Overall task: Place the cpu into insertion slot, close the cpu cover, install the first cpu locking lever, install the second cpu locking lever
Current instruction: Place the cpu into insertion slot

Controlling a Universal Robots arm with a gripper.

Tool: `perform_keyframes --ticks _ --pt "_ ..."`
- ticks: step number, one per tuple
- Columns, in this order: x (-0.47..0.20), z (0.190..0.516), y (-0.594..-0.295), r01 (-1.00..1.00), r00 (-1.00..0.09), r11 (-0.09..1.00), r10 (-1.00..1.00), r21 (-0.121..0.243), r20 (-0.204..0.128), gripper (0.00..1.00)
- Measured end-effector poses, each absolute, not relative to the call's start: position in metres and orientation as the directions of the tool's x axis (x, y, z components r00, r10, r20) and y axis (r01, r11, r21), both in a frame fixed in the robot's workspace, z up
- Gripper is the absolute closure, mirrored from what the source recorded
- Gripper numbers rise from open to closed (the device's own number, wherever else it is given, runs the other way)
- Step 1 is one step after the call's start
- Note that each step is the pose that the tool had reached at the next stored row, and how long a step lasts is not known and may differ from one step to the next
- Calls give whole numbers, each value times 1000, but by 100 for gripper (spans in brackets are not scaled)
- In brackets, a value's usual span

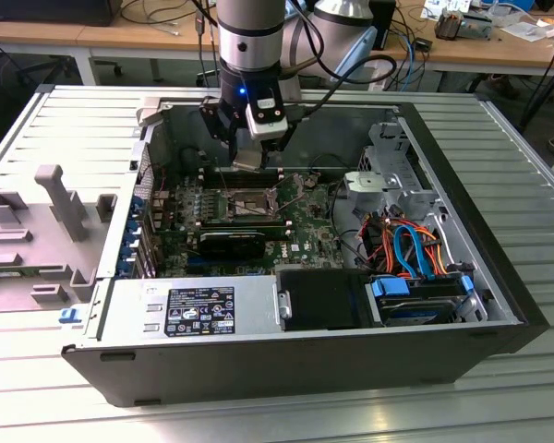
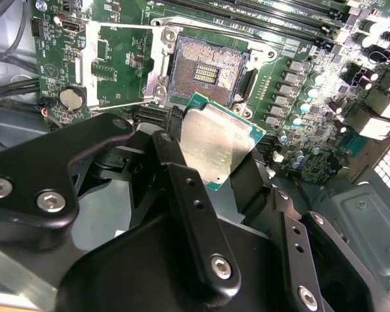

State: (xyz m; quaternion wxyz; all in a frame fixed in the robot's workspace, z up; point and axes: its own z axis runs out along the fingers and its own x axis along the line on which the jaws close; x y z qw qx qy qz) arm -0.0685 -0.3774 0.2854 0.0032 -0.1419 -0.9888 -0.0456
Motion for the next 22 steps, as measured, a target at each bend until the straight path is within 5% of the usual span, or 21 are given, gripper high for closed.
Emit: perform_keyframes --ticks 22 --pt "-68 285 -377 310 -951 946 310 89 19 45"
